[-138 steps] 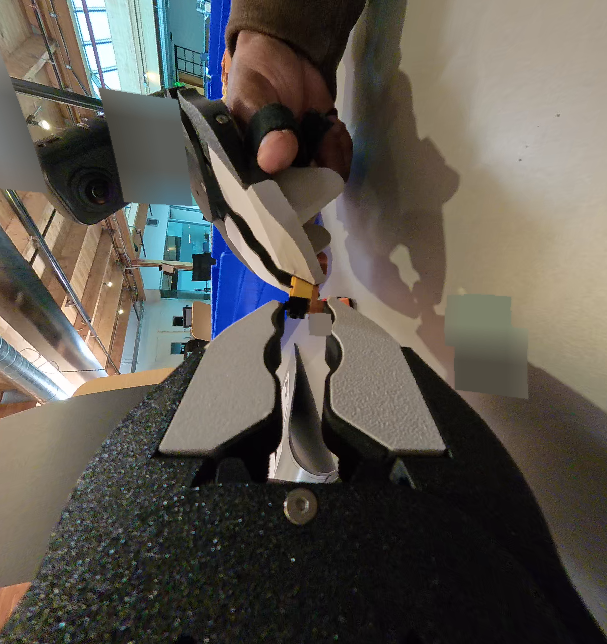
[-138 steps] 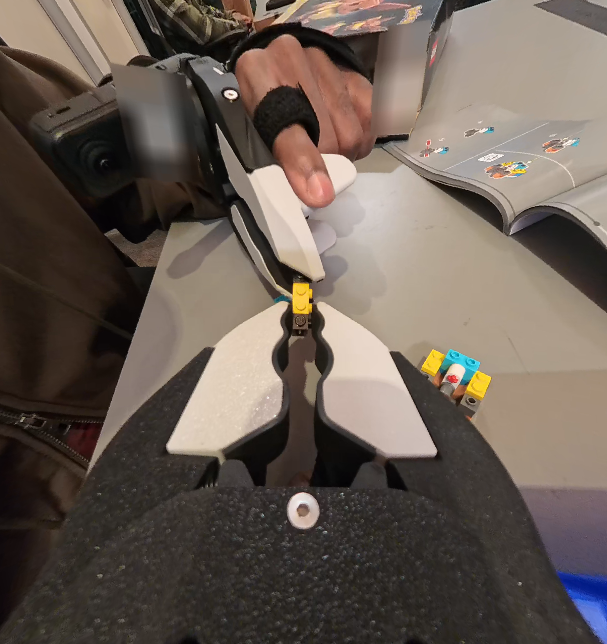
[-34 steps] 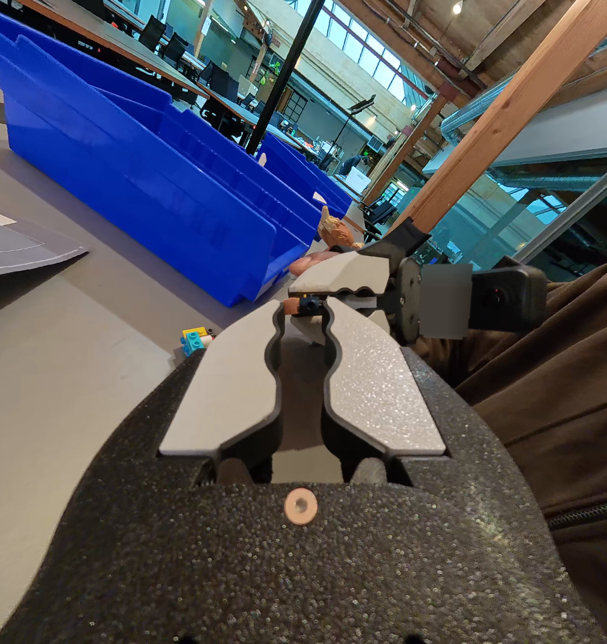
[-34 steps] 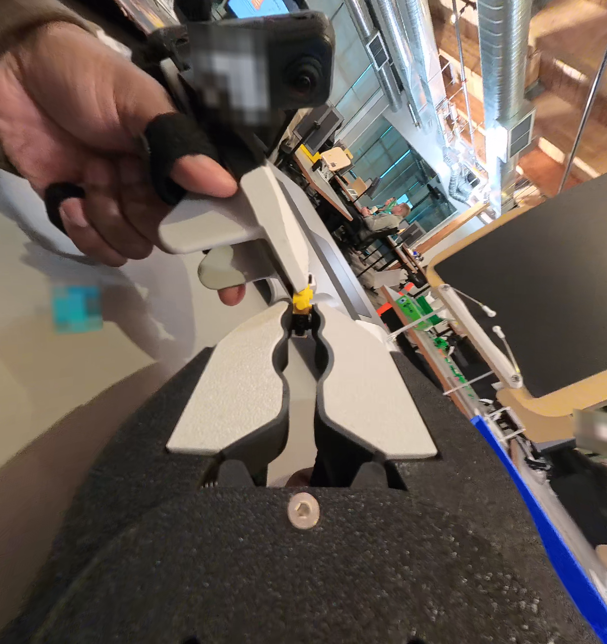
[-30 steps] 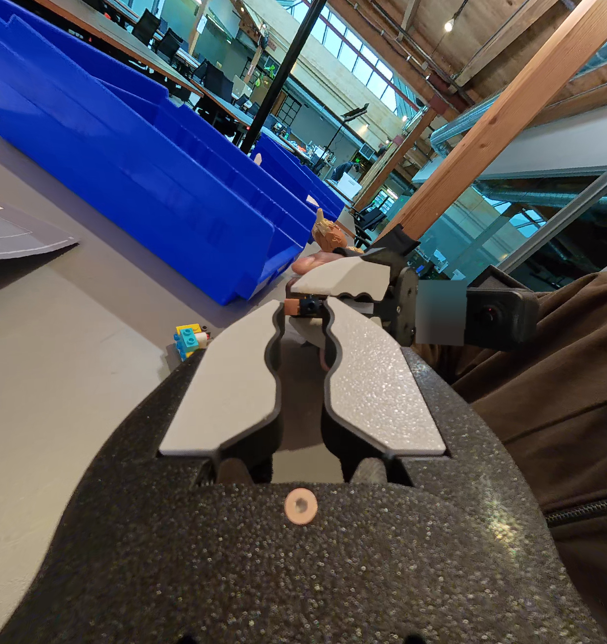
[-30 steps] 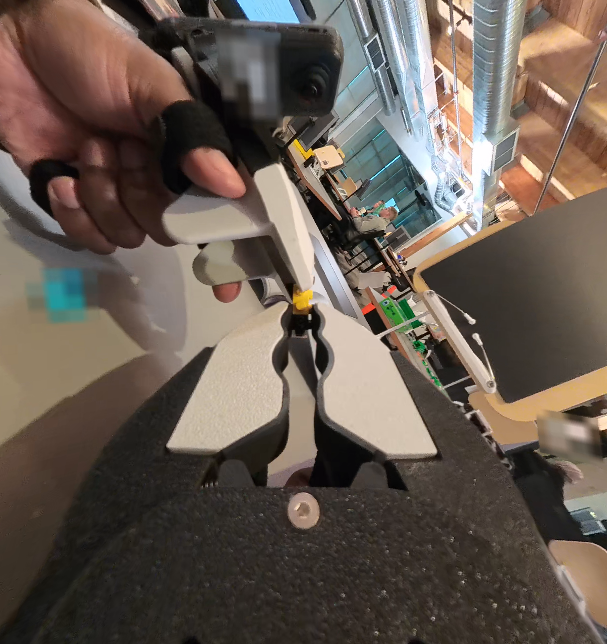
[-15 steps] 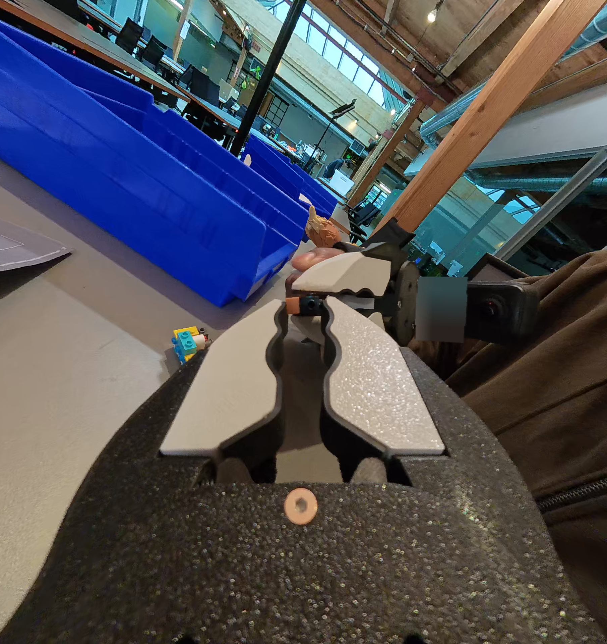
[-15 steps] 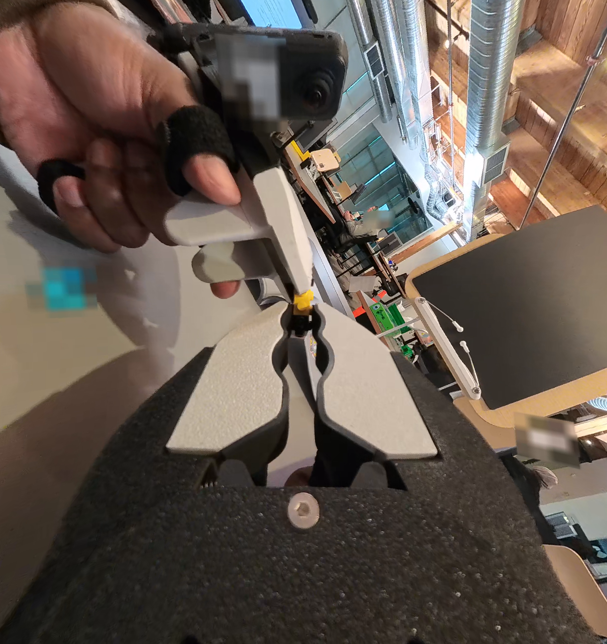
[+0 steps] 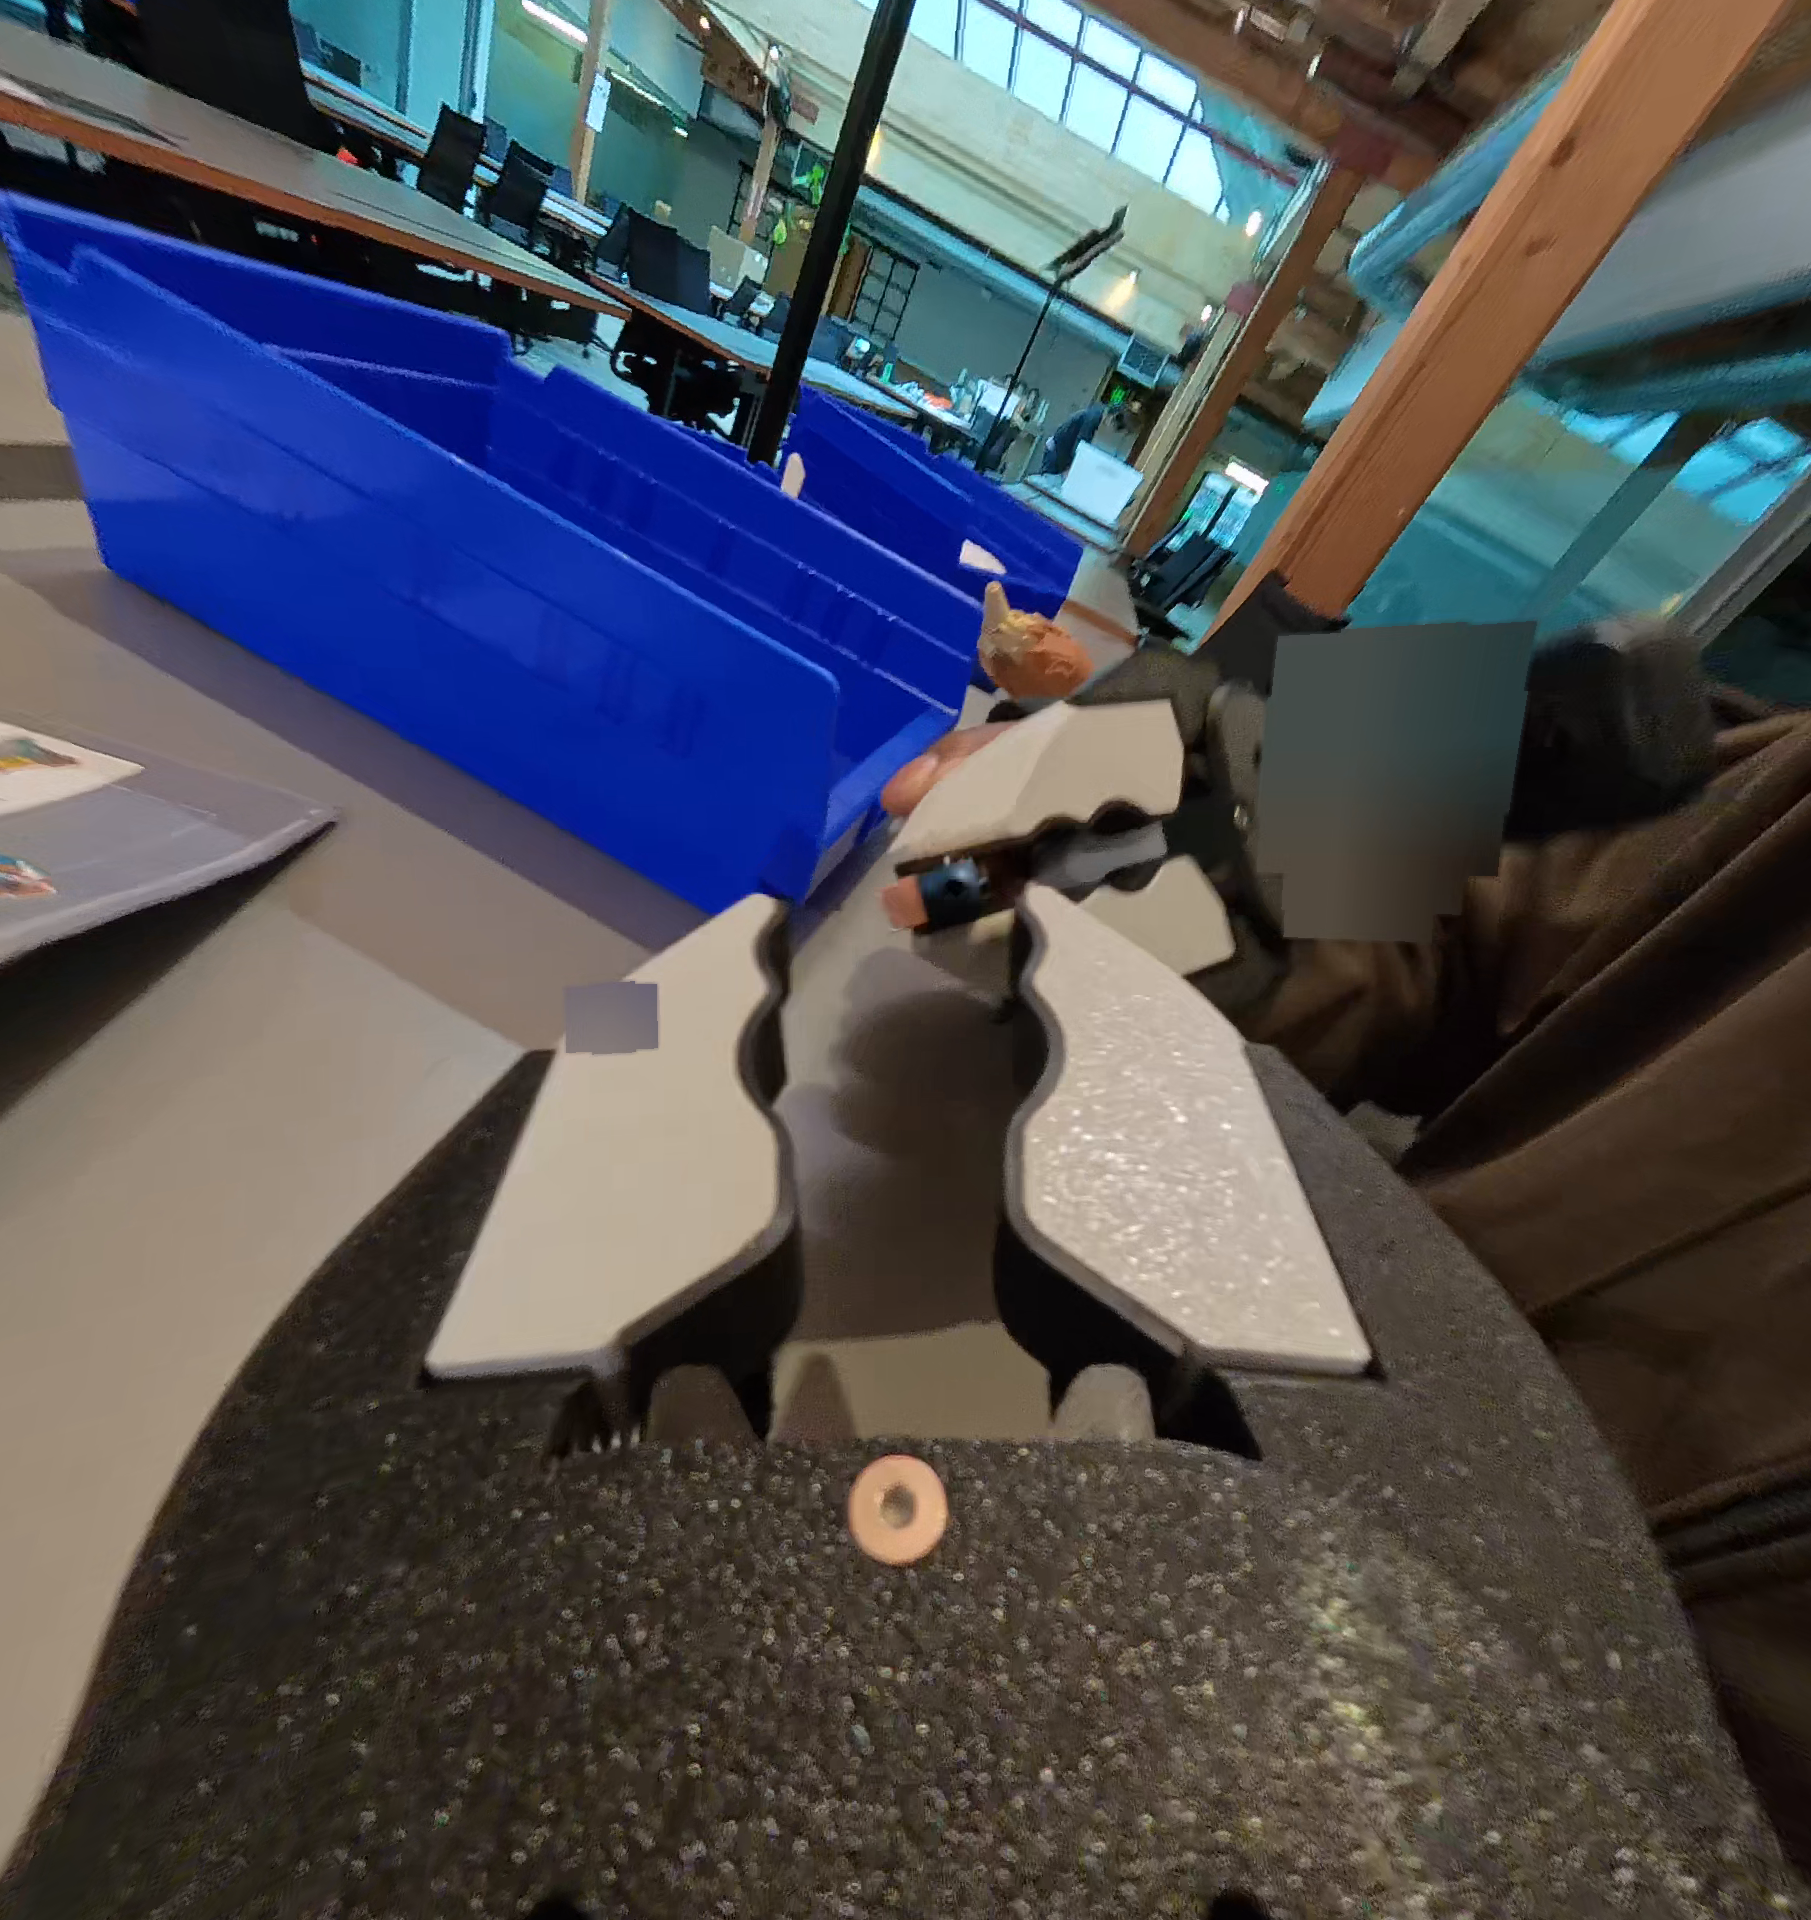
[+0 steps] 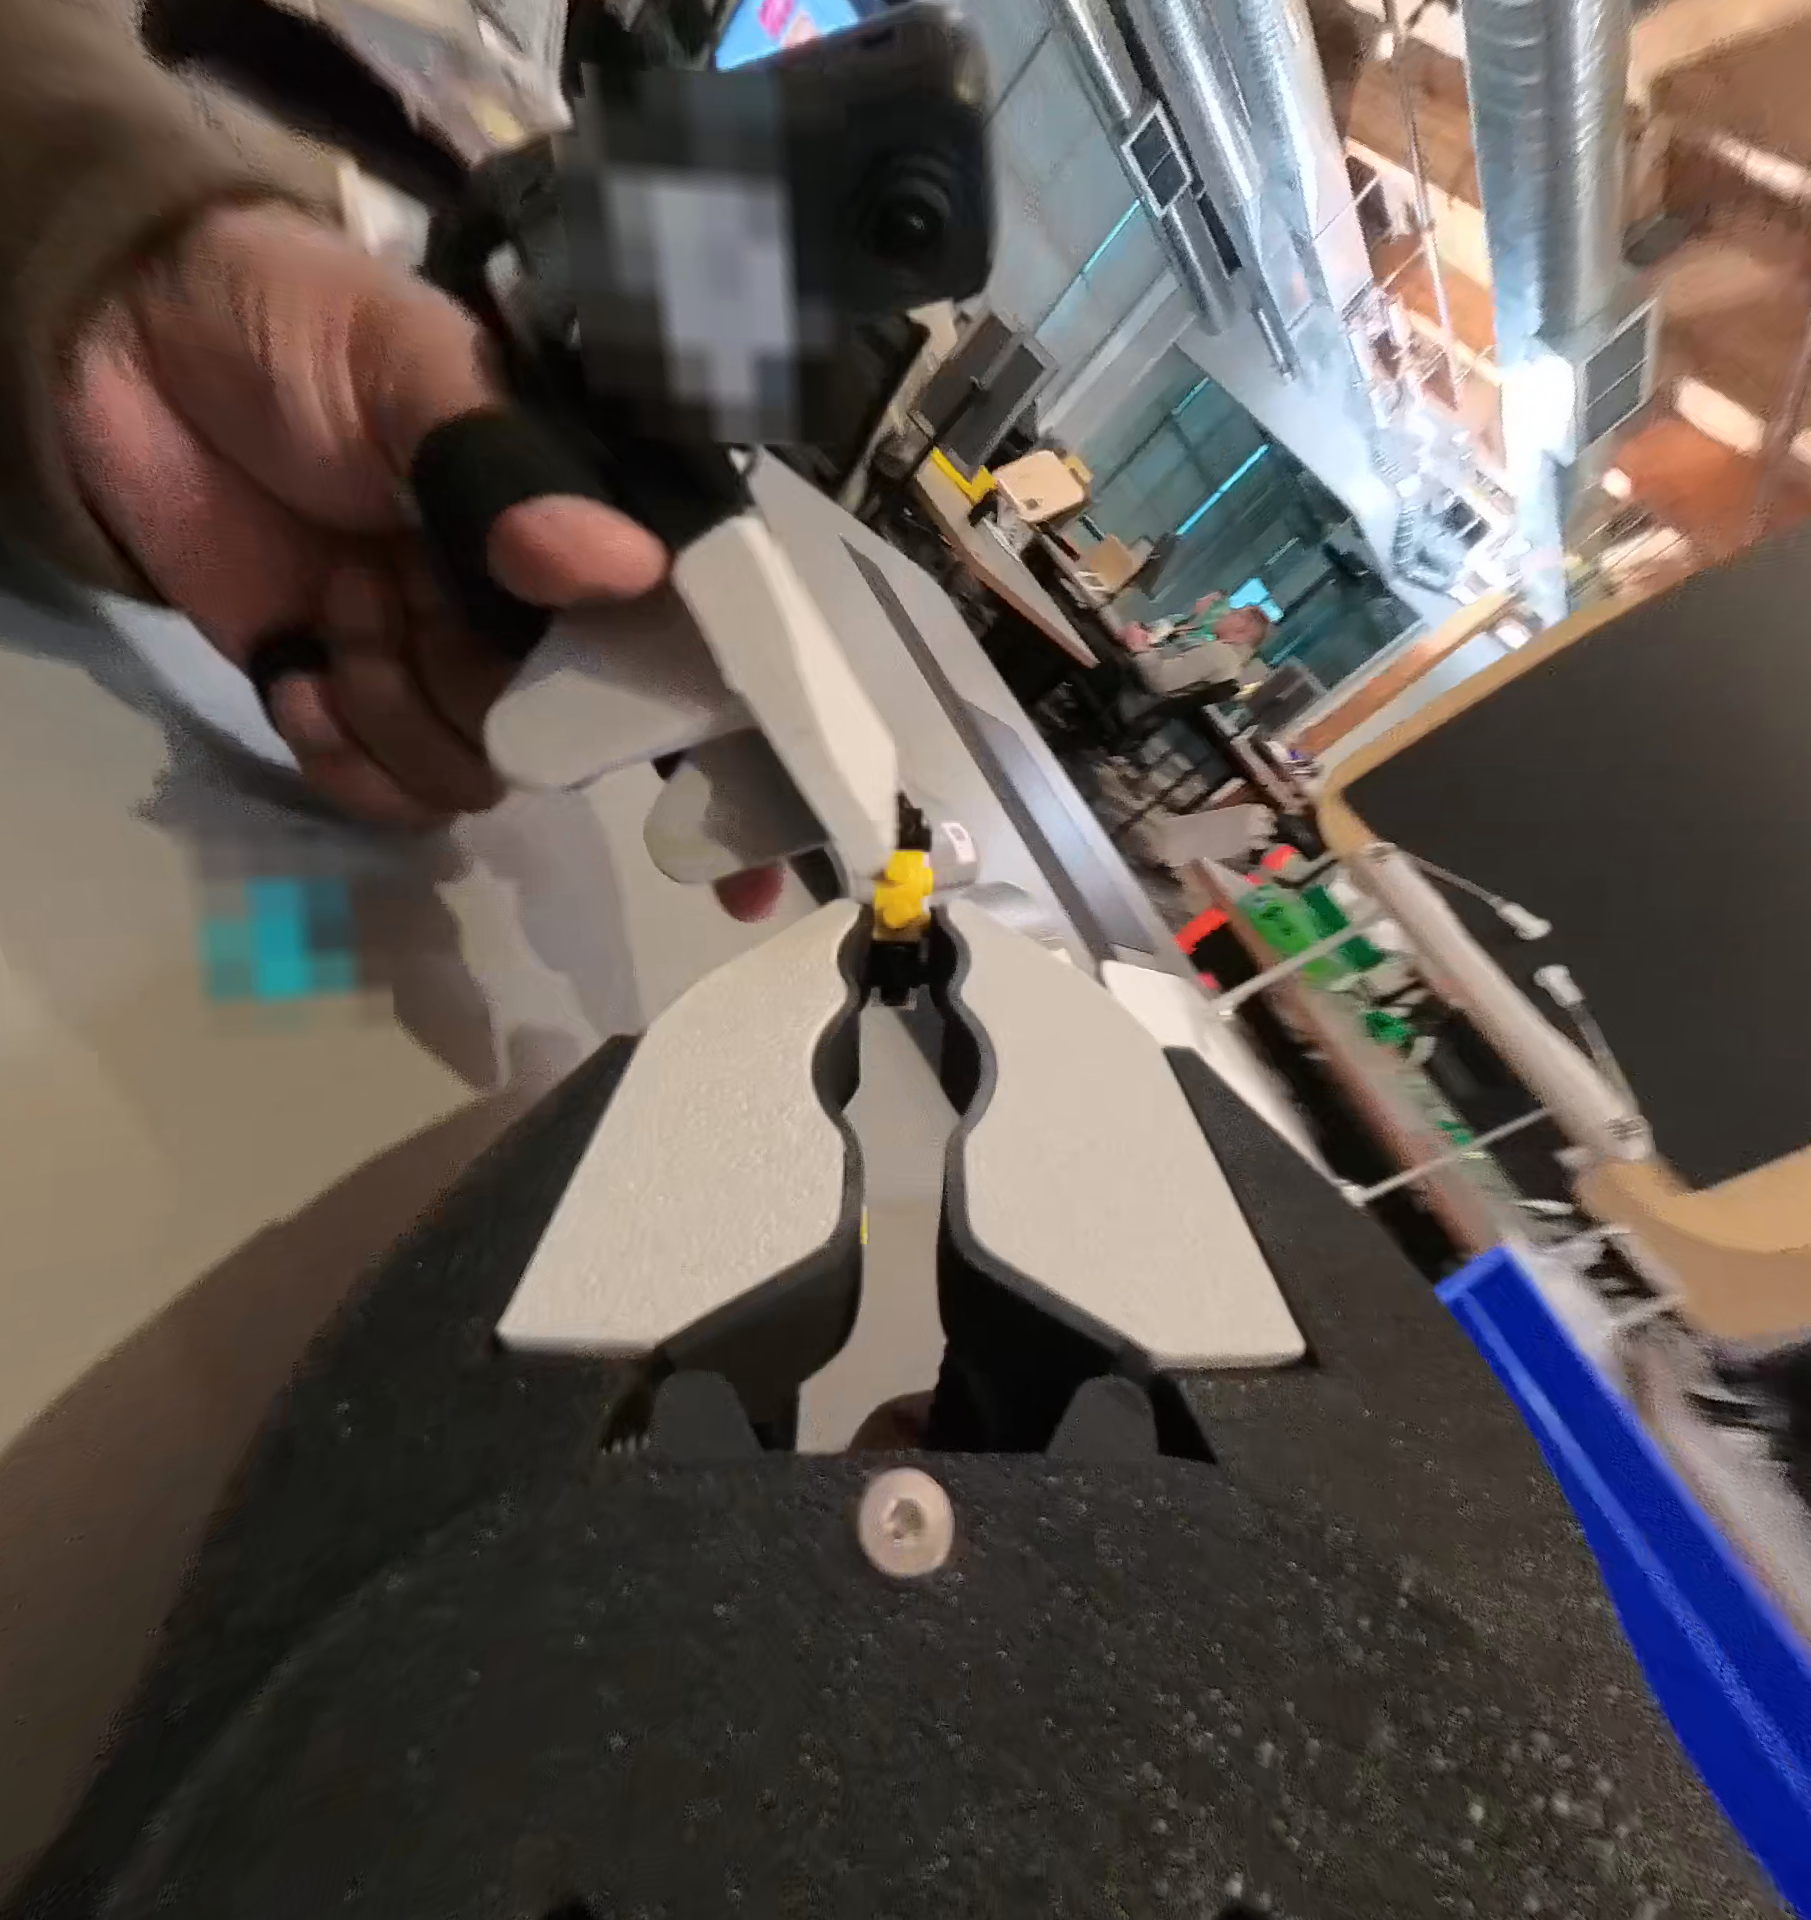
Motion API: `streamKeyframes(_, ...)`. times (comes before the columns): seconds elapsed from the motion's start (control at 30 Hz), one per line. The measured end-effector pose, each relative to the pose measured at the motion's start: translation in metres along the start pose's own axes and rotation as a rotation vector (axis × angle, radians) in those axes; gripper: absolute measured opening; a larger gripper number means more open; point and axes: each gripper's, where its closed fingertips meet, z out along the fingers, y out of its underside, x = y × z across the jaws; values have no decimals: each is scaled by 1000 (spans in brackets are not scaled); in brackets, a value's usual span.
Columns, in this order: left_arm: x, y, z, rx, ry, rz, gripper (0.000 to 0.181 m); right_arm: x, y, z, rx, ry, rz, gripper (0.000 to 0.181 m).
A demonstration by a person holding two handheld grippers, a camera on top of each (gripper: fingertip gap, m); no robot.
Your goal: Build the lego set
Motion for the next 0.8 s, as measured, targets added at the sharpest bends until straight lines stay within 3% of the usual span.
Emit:
streamKeyframes(0.1,-2,-4,-5,-1,-17,134,51,4,-6,-3,62,-62,170,10)
streamKeyframes(0.33,13,-7,-9,-6,23,351,37,-1,-20,-11,215,-287,509,10)
streamKeyframes(0.63,29,-7,-9,18,92,374,9,-6,-24,-14,273,-438,696,10)
streamKeyframes(0.8,31,-9,-9,36,99,349,8,-7,-24,-15,279,-494,766,10)
